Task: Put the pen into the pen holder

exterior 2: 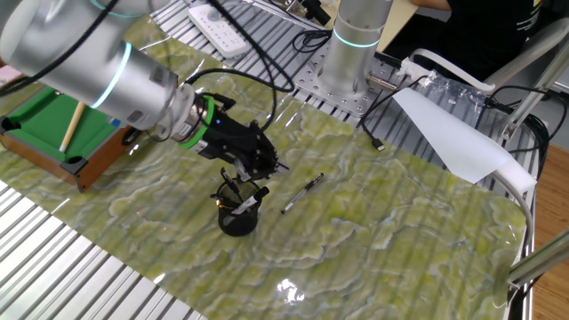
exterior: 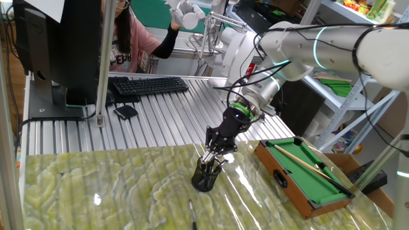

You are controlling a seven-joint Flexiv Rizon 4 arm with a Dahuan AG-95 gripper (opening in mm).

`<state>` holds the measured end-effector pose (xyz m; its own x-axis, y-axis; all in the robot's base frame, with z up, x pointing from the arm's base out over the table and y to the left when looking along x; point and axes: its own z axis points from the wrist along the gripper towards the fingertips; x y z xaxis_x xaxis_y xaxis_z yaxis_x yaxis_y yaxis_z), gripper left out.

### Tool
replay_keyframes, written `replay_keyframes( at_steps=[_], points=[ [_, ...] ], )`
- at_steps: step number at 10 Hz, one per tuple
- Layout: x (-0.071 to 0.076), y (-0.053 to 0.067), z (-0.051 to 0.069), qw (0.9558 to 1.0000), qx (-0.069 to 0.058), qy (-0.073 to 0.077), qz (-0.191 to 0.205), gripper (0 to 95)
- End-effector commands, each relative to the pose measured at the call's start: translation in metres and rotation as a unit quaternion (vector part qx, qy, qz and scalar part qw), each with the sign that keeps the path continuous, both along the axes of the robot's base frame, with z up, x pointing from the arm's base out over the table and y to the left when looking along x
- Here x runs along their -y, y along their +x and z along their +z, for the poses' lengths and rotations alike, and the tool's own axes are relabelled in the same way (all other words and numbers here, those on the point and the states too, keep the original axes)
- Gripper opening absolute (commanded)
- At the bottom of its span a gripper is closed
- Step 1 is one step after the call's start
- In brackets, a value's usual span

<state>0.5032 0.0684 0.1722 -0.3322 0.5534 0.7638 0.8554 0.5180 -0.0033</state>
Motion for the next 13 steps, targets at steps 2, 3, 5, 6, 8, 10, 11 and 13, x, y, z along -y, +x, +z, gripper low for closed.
replay_keyframes(
  at_steps=[2, 3, 5, 6, 8, 10, 11, 13],
  points=[
    [-0.004, -0.0082, 0.002, 0.999, 0.025, -0.035, 0.015, 0.0],
    [-0.0038, -0.0077, 0.0024, 0.9979, 0.034, -0.048, 0.026, 0.0],
    [-0.0033, -0.0067, 0.0031, 0.9964, 0.048, -0.056, 0.041, 0.0],
    [-0.0032, -0.0066, 0.0031, 0.9943, 0.063, -0.067, 0.054, 0.0],
    [-0.0033, -0.0065, 0.0031, 0.9889, 0.087, -0.089, 0.082, 0.0],
    [-0.0032, -0.0065, 0.0032, 0.9851, 0.113, -0.1, 0.084, 0.0],
    [-0.0033, -0.0065, 0.0032, 0.9822, 0.127, -0.107, 0.088, 0.0],
    [-0.0033, -0.0065, 0.0032, 0.9798, 0.138, -0.109, 0.095, 0.0]
  ],
)
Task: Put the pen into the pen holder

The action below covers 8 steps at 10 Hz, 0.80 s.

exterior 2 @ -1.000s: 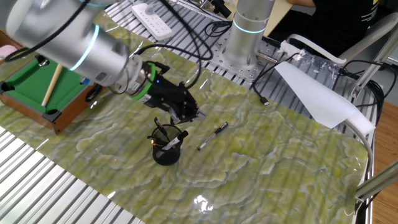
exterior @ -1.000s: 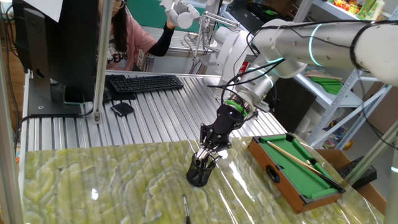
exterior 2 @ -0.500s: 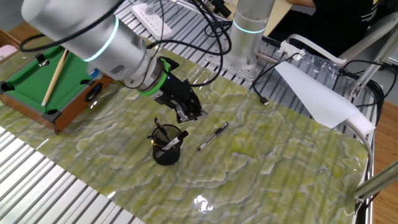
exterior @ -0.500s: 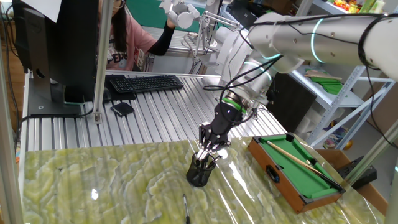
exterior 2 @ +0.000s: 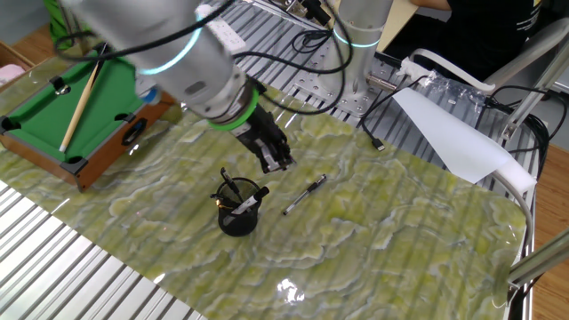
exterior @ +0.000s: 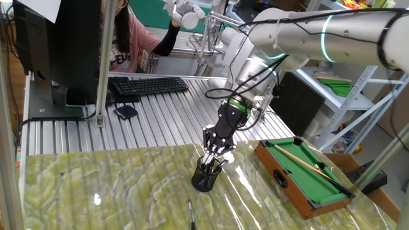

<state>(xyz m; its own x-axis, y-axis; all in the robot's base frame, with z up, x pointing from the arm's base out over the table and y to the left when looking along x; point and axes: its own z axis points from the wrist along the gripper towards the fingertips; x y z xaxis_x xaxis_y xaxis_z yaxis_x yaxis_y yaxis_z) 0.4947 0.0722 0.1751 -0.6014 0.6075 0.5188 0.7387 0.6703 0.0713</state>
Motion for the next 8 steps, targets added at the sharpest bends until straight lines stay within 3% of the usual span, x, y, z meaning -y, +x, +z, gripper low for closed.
replay_keyframes(
  at_steps=[1, 4, 6, 8],
  points=[
    [0.0006, 0.0019, 0.0002, 0.9994, 0.03, -0.004, 0.017, 0.0],
    [0.0006, 0.0019, 0.0002, 0.9976, 0.055, -0.017, 0.039, 0.0],
    [0.0004, 0.0017, 0.0001, 0.9967, 0.063, -0.018, 0.047, 0.0],
    [-0.0009, -0.0006, -0.0017, 0.9952, 0.075, -0.031, 0.054, 0.0]
  ],
)
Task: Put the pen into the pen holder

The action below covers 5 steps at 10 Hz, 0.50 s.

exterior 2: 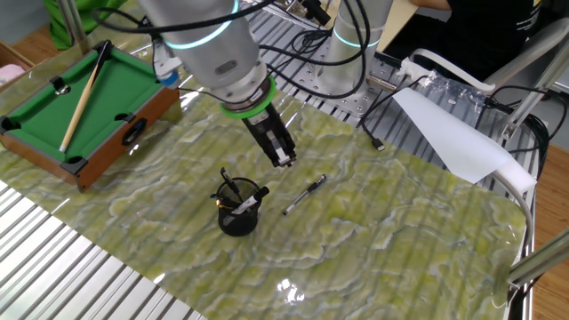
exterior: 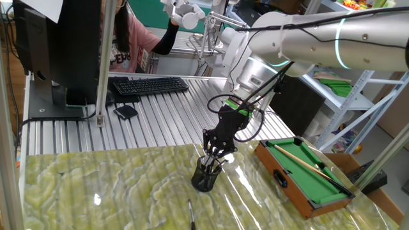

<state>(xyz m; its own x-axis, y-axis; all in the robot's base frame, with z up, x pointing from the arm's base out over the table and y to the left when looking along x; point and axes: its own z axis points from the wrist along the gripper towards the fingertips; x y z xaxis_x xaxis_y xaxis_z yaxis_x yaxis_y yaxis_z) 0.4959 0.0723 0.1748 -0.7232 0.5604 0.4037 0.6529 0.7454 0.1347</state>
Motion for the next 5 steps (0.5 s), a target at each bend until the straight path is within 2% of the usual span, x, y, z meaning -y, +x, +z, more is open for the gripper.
replay_keyframes(
  at_steps=[1, 4, 5],
  points=[
    [-0.0011, -0.002, -0.0017, 0.9998, 0.011, -0.016, 0.01, 0.0],
    [-0.0015, -0.0029, -0.0023, 0.9994, 0.023, -0.021, 0.017, 0.0],
    [-0.0022, -0.0041, -0.0032, 0.999, 0.031, -0.025, 0.019, 0.0]
  ],
)
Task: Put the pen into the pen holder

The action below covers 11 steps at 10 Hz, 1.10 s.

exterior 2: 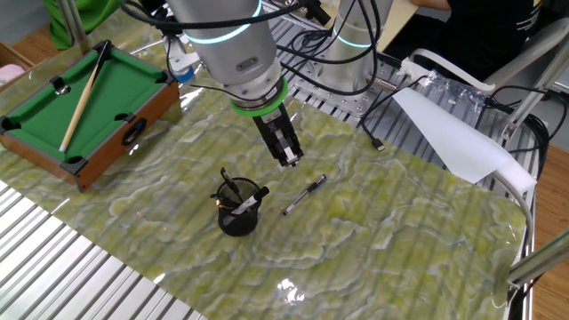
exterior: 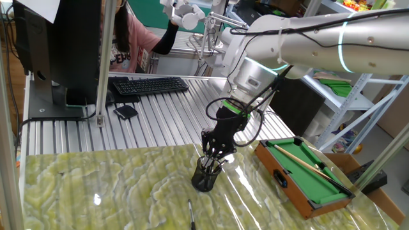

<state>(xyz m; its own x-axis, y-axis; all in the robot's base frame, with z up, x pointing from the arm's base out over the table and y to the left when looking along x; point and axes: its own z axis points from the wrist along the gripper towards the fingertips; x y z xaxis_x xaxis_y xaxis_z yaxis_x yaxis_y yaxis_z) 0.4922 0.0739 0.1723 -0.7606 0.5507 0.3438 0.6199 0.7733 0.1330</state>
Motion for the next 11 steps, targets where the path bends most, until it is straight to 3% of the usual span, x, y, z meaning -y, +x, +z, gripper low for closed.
replay_keyframes(
  at_steps=[1, 6, 11],
  points=[
    [-0.001, -0.001, -0.001, 0.9998, 0.02, -0.008, 0.003, 0.0],
    [-0.003, -0.005, -0.004, 0.9983, 0.045, -0.026, 0.027, 0.0],
    [-0.009, -0.021, -0.016, 0.9978, 0.051, -0.03, 0.029, 0.0]
  ],
)
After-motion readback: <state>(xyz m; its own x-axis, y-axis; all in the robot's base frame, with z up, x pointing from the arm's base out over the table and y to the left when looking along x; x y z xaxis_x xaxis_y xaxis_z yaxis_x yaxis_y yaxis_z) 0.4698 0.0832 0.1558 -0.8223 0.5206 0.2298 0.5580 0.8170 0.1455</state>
